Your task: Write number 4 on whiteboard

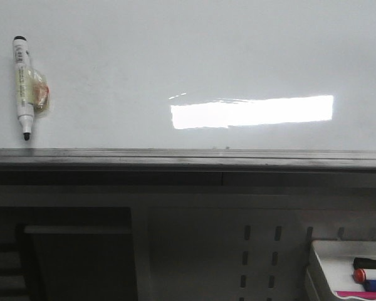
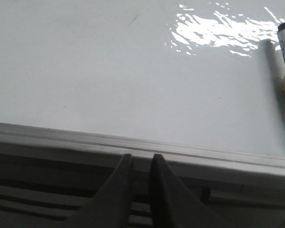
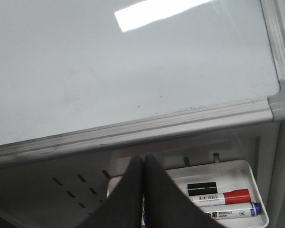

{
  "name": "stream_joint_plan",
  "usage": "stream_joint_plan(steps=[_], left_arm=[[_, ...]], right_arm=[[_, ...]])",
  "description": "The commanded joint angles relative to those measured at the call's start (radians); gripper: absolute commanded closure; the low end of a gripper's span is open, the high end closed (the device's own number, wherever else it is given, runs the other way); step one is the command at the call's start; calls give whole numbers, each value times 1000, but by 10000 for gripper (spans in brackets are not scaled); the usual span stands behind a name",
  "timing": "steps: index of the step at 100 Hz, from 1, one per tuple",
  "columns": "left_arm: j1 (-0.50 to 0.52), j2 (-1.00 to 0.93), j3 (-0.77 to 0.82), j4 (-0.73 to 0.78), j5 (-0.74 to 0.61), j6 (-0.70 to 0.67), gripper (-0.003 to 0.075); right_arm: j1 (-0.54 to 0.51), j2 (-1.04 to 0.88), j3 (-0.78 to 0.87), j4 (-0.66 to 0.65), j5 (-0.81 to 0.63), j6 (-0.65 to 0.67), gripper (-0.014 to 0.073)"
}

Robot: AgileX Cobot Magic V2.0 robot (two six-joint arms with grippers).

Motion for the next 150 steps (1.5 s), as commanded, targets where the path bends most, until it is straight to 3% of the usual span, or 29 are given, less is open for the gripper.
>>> stream_joint_plan(steps=[1, 11, 26, 39, 54, 73, 89, 99, 108, 124, 133, 138, 147, 150], left_arm=[[-7, 44, -35, 0, -161, -5, 456], [-7, 96, -22, -6, -294, -5, 362], [-55, 182, -20, 13, -413, -5, 363], [-193, 244, -29, 31, -458, -7, 363], [-366, 336, -72, 31, -463, -7, 363], [-491, 514, -128, 29, -534, -7, 362], [-529, 673, -167, -56, -623, -7, 360], [-529, 760, -181, -65, -698, -10, 314], [-529, 821, -204, -180, -698, -10, 261], [-529, 895, -209, -241, -702, -10, 260], [-529, 921, -209, -241, -732, -10, 334], [-529, 927, -209, -241, -745, -10, 444], [-529, 927, -209, -234, -764, -10, 732], [-529, 927, -209, -222, -769, -10, 736]], right_arm=[[-6, 24, -37, 7, -106, -5, 658], [-6, 29, -37, 7, -163, -5, 658], [-6, 29, -42, 7, -171, -5, 658], [-6, 30, -86, -22, -100, -5, 658], [-6, 42, -163, -144, -7, -16, 658], [10, 78, -212, -146, 22, -16, 658], [70, 105, -245, -164, 27, -16, 658], [107, 116, -248, -165, 9, -16, 658], [132, 118, -248, -165, -1, -16, 658], [159, 118, -248, -165, -6, -16, 658], [174, 118, -248, -165, 14, -16, 658], [183, 118, -248, -165, 31, -16, 658], [205, 118, -248, -165, 94, -16, 658], [214, 118, -248, -165, 106, -16, 658]])
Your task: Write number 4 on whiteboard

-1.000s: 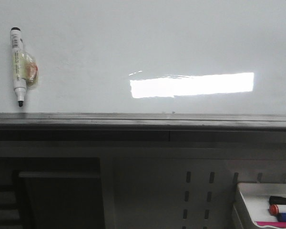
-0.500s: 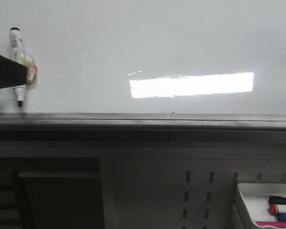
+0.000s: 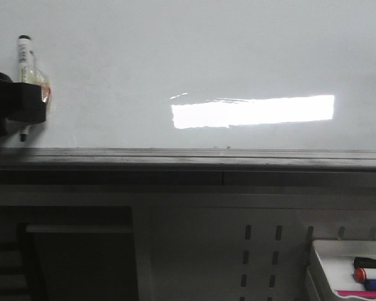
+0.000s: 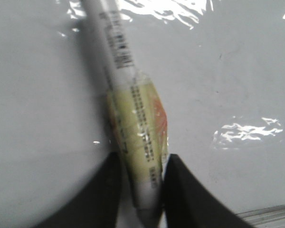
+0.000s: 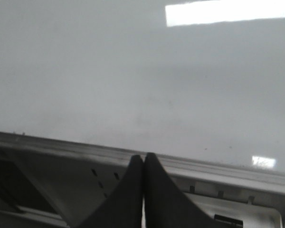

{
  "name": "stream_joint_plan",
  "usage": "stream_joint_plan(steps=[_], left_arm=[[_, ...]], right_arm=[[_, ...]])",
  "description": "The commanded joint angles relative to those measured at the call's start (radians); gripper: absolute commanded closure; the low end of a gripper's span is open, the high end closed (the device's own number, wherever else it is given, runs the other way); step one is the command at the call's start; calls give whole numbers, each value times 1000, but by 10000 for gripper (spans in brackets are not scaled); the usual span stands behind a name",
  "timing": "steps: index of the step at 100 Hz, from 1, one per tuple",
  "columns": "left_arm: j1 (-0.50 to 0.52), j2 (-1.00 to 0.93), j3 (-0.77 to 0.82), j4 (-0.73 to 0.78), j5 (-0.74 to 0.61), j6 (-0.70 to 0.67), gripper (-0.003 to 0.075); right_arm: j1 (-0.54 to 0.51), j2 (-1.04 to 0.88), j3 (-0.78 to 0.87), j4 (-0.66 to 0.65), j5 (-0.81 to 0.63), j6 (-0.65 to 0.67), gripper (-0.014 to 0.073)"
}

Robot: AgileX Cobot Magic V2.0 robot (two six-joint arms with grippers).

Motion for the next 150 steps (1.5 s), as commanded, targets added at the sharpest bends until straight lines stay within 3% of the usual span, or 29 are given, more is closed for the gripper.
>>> stream_joint_plan(steps=[1, 17, 47, 57, 63, 72, 77, 126, 136, 137, 144, 150], left_arm=[[-3, -6, -23, 2, -64, -10, 736], [-3, -22, -23, 163, -66, -10, 741], [-3, -139, -21, 950, -182, -10, 741], [-3, -165, -21, 1070, -223, -10, 741], [-3, -174, -21, 1114, -229, -10, 741], [-3, -176, -21, 1150, -229, -10, 741], [-3, -176, -21, 1156, -229, -10, 741], [-3, -176, -21, 1156, -229, -10, 741], [-3, -176, -21, 1156, -229, -10, 740], [-3, -176, -21, 1156, -229, -10, 739], [-3, -176, -21, 1150, -229, -10, 722], [-3, -176, -21, 1141, -229, -10, 660]], right_arm=[[21, 11, -38, -8, -9, -8, 658], [112, 19, -70, -8, 55, -8, 658], [459, 245, -296, -9, 116, -20, 645], [573, 338, -385, -13, 144, -36, 529], [624, 397, -440, -13, 169, -41, 383], [655, 463, -505, -13, 176, -41, 214], [658, 490, -530, -13, 171, -41, 185], [691, 690, -673, -11, 105, -47, 269], [691, 690, -673, -13, 96, -47, 445], [691, 690, -673, -13, 96, -47, 501], [691, 690, -673, -13, 109, -47, 670], [689, 690, -673, -13, 118, -47, 658]])
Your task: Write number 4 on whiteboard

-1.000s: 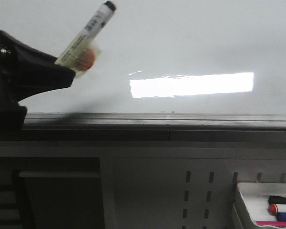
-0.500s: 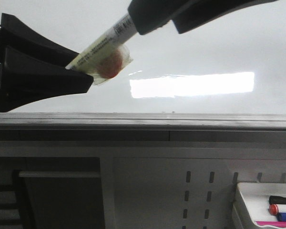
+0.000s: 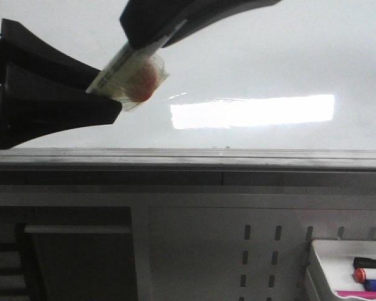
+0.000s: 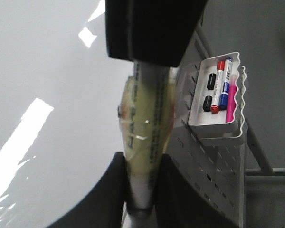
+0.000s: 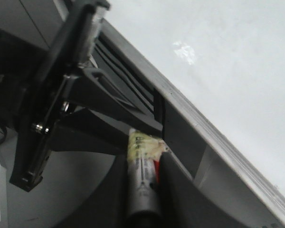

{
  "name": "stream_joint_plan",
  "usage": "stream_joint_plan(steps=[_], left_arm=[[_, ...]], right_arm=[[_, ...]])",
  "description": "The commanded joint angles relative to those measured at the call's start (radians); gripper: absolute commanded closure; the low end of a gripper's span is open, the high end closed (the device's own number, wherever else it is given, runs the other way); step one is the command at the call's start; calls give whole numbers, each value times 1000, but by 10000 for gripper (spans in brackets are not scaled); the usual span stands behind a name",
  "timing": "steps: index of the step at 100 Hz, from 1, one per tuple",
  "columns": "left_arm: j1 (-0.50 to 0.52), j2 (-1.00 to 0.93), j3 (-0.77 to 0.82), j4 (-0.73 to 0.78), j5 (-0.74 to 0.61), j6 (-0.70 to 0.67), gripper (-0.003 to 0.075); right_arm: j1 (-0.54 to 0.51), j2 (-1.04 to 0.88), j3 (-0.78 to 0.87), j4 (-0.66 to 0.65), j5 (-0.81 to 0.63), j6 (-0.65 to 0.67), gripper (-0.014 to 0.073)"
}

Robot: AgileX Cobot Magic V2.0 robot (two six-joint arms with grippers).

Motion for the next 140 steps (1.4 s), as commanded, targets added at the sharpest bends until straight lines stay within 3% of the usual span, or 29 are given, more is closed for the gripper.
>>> stream_joint_plan(steps=[1, 17, 26, 44, 60, 85, 119, 140], left_arm=[[-3, -22, -23, -60, -68, -16, 650], [5, -22, -23, -156, -67, -16, 365], [26, -39, -21, -204, -48, -16, 292], [70, -144, -21, -339, 85, -16, 294], [116, -238, -20, -429, 227, -16, 294], [126, -264, -20, -458, 260, -16, 294], [126, -264, -20, -477, 264, -16, 294], [126, -264, -20, -477, 264, -16, 294]], right_arm=[[-4, -20, -33, -8, -55, -10, 658], [-2, -20, -33, -34, -50, -14, 658], [-14, -20, -33, -34, -52, -14, 658], [-100, -11, -66, -34, -99, -14, 658], [-161, 72, -198, -40, -70, -14, 658], [-198, 247, -375, -121, -98, -14, 658], [-186, 275, -262, -52, -107, -14, 658], [-180, 242, -227, -74, -112, -14, 658]])
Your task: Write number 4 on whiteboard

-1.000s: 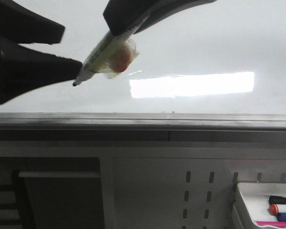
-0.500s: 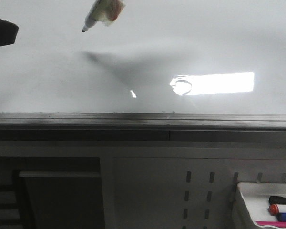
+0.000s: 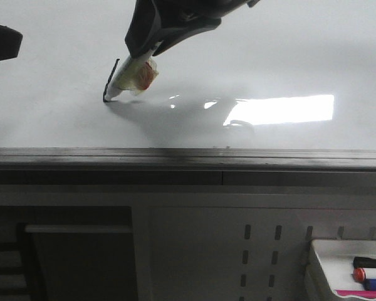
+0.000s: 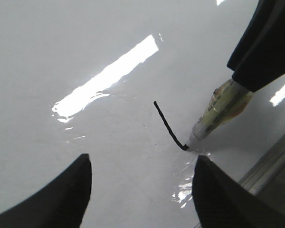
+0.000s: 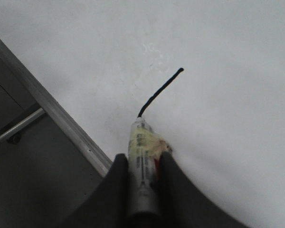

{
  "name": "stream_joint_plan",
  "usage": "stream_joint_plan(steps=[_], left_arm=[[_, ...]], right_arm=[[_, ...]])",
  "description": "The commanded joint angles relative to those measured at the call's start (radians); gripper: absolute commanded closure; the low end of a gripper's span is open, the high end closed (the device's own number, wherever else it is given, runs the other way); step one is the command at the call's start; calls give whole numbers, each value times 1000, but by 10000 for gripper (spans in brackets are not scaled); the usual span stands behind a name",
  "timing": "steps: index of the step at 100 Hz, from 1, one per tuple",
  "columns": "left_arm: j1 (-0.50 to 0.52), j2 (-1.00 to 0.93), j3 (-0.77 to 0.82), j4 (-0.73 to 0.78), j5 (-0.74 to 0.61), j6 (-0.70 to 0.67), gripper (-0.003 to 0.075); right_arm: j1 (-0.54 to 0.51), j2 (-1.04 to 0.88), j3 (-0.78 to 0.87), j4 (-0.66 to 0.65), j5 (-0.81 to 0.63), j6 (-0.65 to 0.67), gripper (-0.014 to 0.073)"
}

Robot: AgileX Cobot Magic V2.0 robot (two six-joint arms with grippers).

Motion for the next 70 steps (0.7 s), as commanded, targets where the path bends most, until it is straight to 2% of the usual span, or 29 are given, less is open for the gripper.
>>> stream_joint_plan(steps=[1, 20, 31, 49, 70], left_arm=[[2, -12, -27, -26, -63, -10, 294], [2, -12, -27, -26, -63, -10, 294], [2, -12, -27, -26, -63, -10, 294], [2, -12, -27, -26, -63, -10, 294], [2, -12, -27, -26, -63, -10, 294]], right_arm=[[-14, -62, -15, -38, -34, -9, 658], [-96, -154, 3, -42, 82, -9, 658], [-102, -172, -6, -42, 62, -9, 658], [-41, -162, -97, -42, 36, -9, 658], [-58, -86, -125, -51, -1, -9, 658]])
